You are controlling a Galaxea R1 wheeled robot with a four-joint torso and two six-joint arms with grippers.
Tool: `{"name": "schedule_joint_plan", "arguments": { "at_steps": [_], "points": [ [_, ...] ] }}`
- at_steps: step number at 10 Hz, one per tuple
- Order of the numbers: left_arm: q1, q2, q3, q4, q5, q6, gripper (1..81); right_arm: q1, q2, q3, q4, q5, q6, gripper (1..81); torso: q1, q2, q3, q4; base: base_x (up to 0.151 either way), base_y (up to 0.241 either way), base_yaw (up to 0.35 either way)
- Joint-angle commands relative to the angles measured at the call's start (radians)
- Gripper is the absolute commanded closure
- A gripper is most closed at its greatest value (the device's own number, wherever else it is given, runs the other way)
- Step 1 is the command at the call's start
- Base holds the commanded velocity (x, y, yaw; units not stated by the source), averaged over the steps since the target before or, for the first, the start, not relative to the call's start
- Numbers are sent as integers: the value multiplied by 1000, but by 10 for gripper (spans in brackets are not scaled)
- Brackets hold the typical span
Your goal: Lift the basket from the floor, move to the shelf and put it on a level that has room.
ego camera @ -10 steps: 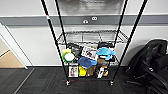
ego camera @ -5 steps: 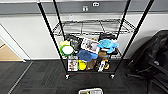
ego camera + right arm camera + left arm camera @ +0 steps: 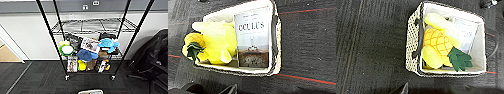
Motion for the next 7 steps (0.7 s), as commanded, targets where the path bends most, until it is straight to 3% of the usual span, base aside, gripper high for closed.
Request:
{"name": "schedule_joint_plan", "arguments": {
  "at_steps": [1, 7],
  "points": [
    [-103, 13, -32, -21, 58, 2, 10, 100, -18, 4, 17, -65, 3, 10, 62, -96, 0, 0, 0, 0, 0],
    [-118, 25, -32, -16, 72, 0, 10, 139, -10, 2, 14, -71, 3, 10, 191, -301, 0, 0, 0, 0, 0]
  ]
}}
